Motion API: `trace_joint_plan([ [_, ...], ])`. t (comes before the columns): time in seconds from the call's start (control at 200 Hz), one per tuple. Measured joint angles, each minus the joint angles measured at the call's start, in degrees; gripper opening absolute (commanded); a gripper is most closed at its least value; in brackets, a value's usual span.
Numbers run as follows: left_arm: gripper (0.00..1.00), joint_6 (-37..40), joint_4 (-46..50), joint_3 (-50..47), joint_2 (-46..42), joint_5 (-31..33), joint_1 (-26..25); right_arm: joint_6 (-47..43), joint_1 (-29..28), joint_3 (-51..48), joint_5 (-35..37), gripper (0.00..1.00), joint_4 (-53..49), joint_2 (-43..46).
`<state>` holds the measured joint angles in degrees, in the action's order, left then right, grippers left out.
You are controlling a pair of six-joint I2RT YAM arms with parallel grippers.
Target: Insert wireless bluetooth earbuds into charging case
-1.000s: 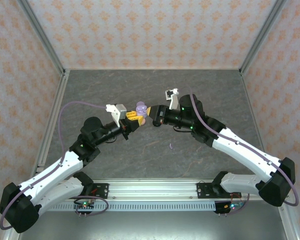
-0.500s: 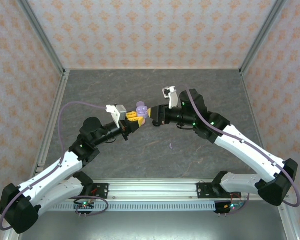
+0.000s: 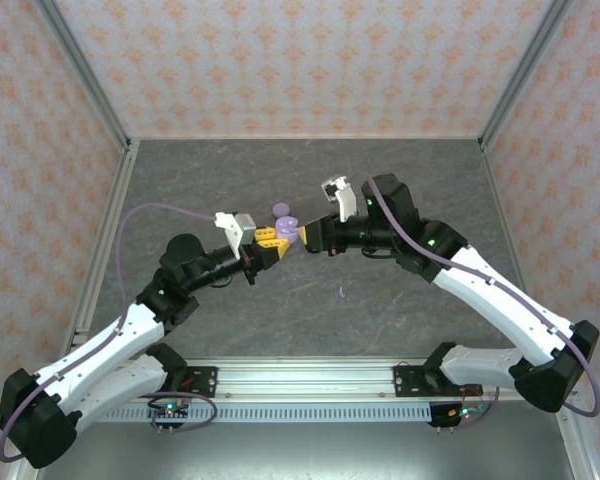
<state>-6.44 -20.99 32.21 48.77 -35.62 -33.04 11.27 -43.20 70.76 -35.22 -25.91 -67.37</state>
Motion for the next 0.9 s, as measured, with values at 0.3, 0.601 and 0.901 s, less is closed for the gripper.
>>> trace_joint_plan([
  [0.3,0.07,0.6,1.0,0.5,0.8,-1.2,0.0,-4.5,0.0,2.6,-2.8,0.19,-3.5,-1.1],
  [0.601,0.07,1.0,2.3,0.7,1.8,-1.9,0.0,-9.2,-0.3,6.0,-3.1,0.19,-9.3,-5.1],
  [0.901,0.05,3.2,4.8,1.1,1.8,-3.2,0.0,-15.3,-0.3,8.7,-1.7,0.19,-16.3,-5.6],
])
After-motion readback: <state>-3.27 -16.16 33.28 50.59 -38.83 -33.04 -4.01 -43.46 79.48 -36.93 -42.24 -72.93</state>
